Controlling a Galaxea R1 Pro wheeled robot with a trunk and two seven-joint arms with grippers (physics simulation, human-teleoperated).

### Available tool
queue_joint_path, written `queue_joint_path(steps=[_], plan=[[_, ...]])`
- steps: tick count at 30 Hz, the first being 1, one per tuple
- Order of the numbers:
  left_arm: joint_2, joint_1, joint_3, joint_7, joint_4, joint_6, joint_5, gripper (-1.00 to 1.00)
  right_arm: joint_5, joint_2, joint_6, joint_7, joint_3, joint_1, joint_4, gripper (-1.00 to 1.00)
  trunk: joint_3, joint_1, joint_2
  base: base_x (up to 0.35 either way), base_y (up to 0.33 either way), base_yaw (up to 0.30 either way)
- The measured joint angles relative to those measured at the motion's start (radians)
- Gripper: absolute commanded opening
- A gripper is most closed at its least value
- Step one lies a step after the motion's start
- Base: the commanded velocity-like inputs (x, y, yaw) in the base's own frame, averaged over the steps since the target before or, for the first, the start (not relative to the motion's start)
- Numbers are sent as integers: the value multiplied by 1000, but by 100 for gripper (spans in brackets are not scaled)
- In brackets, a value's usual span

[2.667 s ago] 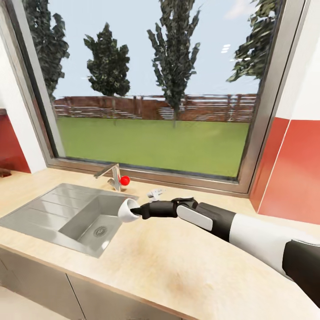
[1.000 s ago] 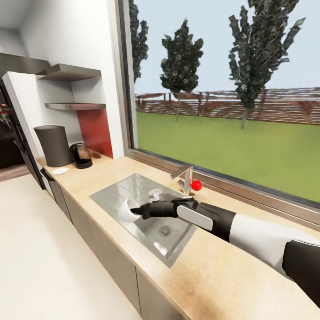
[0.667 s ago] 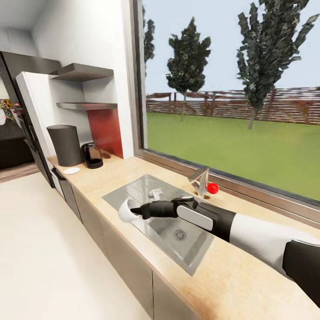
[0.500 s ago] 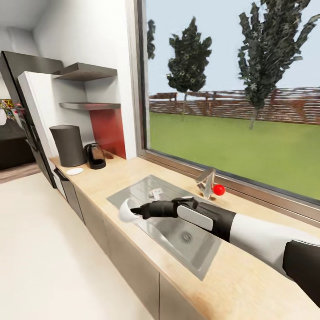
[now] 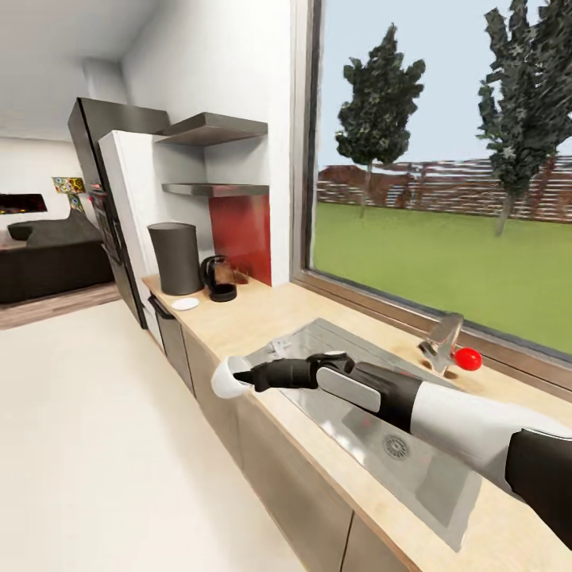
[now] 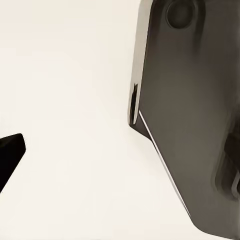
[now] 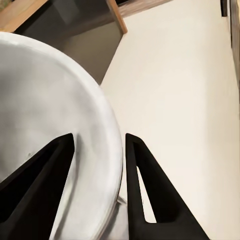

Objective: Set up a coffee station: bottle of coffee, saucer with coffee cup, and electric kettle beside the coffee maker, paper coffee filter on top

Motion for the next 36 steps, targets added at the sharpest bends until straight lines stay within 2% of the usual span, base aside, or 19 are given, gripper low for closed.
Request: queue_joint_path(steps=[12,27,36], plan=[[0,0,0,0,0,0,0,100,-1,0,0,0,0,0,0,-100,0,0,0,159,294,276],[0,0,0,0,0,0,0,100,0,-1,0,0,0,0,1,-100,0,0,0,249,254,272],[0,0,0,0,0,0,0,100,0,-15,0,0,0,0,6,-100,0,0,0,301,177,36]])
